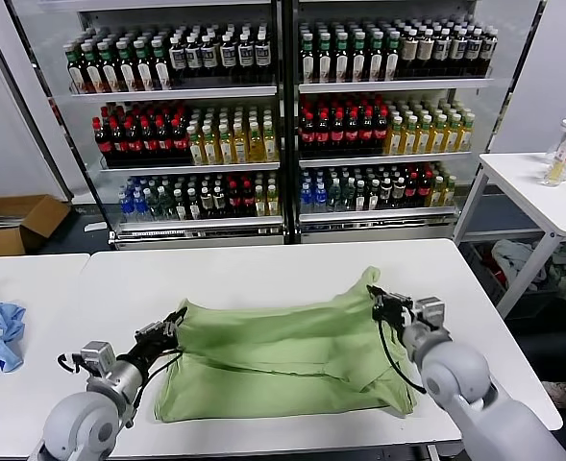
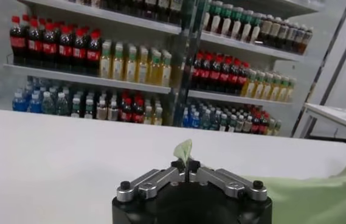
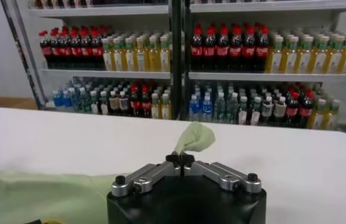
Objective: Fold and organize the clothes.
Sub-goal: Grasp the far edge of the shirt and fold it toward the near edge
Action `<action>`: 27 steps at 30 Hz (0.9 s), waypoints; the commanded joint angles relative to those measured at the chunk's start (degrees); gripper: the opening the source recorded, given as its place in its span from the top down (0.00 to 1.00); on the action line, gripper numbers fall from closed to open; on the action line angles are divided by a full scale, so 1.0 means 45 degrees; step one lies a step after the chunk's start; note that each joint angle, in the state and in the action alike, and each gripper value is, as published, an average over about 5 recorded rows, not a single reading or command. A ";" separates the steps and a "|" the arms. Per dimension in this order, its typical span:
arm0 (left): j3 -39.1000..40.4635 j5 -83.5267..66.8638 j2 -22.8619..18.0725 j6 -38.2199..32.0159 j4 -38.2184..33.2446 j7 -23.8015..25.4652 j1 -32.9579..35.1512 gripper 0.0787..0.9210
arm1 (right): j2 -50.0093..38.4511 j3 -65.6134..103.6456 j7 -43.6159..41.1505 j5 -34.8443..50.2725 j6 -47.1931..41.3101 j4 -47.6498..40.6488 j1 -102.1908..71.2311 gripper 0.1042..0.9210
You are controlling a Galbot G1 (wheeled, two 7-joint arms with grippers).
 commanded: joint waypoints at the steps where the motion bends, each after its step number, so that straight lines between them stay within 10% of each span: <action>1: -0.0286 0.0455 0.0018 0.0289 -0.1053 -0.0001 0.1766 0.98 | -0.0277 0.2026 0.0085 -0.0200 -0.0058 0.2433 -0.3917 1.00; 15: 0.0322 0.2994 -0.0618 0.0141 -0.0246 0.0005 0.1652 0.93 | 0.0603 0.1473 0.0440 -0.1484 -0.0511 0.2072 -0.4824 0.99; 27: 0.0652 0.5877 -0.1980 -0.0447 -0.0326 -0.1153 0.2345 0.53 | 0.0562 0.1517 0.0390 -0.1681 -0.0503 0.2425 -0.5039 0.60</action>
